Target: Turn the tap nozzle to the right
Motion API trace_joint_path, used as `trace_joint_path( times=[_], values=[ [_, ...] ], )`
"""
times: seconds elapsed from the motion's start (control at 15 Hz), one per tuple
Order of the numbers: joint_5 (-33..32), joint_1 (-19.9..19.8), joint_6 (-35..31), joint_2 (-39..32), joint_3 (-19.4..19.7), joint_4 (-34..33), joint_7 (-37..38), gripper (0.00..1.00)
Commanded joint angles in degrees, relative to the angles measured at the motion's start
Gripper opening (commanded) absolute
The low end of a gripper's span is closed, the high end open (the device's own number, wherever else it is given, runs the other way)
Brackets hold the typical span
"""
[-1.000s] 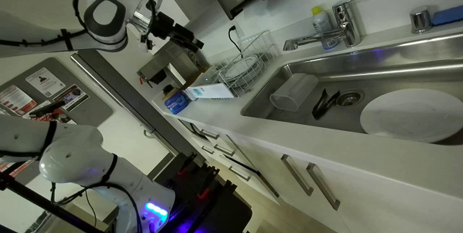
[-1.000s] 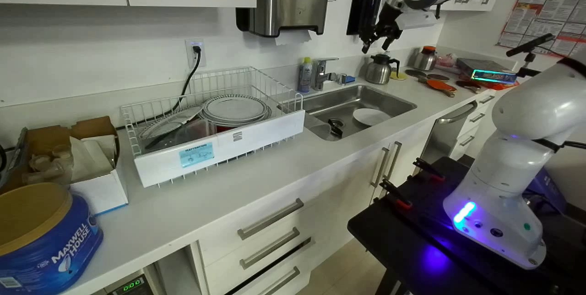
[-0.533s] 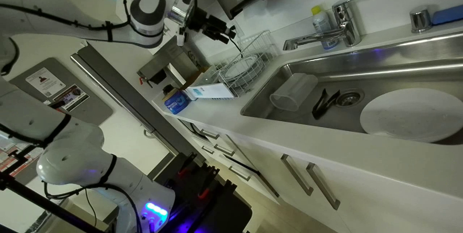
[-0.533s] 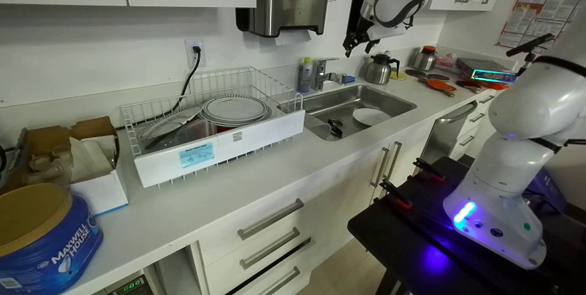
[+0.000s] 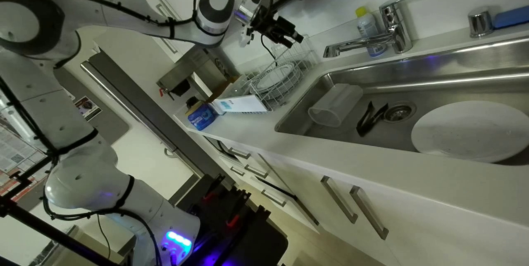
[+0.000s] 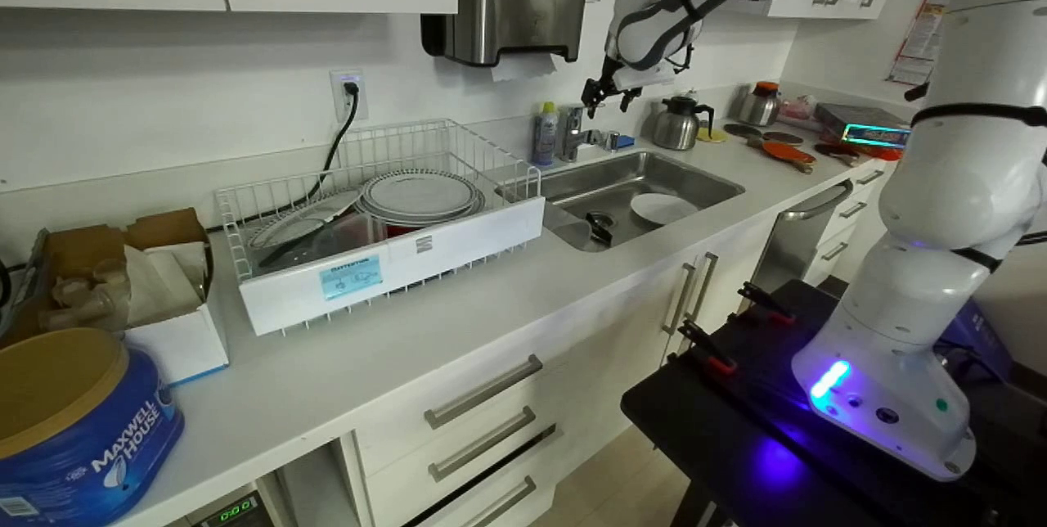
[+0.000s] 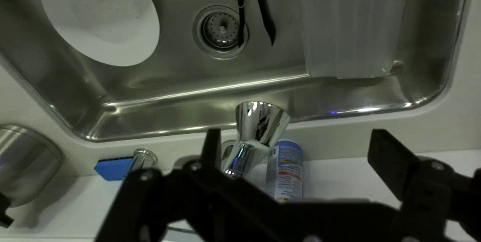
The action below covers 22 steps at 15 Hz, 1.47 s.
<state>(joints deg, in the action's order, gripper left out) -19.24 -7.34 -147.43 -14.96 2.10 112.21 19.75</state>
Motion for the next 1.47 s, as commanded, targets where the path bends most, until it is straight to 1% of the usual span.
trace_joint_path(
  times=[0.0, 0.27, 0.33, 0.4, 0.53, 0.67, 0.73, 0.87, 1.0, 1.07, 1.13, 1.4],
  values=[
    [2.2, 2.9, 0.0, -1.2, 3.0, -1.1, -1.8, 1.0],
    [2.0, 3.5, 0.0, -1.3, 3.9, -1.1, -1.6, 1.0],
    [3.2, 3.2, -0.1, -2.0, 3.7, -1.8, -2.8, 1.0],
    [4.2, 3.1, -0.4, -2.8, 3.6, -2.6, -3.2, 0.8],
    [5.6, 3.0, -1.7, -3.9, 3.4, -3.7, -5.2, 0.66],
    [7.2, 2.6, -3.1, -5.6, 2.8, -5.5, -9.0, 0.5],
    [7.9, 2.5, -3.5, -6.7, 2.7, -6.7, -10.3, 0.41],
    [10.9, 1.8, -4.3, -9.1, 1.4, -9.3, -15.0, 0.26],
    [11.8, 2.0, -3.9, -11.9, 1.2, -12.3, -17.9, 0.1],
    [11.8, 2.1, -3.6, -13.3, 1.4, -13.9, -18.6, 0.04],
    [11.6, 2.3, -3.7, -14.6, 1.5, -15.2, -19.0, 0.0],
    [10.3, 3.1, -3.5, -19.3, 3.1, -20.5, -18.2, 0.0]
  ],
)
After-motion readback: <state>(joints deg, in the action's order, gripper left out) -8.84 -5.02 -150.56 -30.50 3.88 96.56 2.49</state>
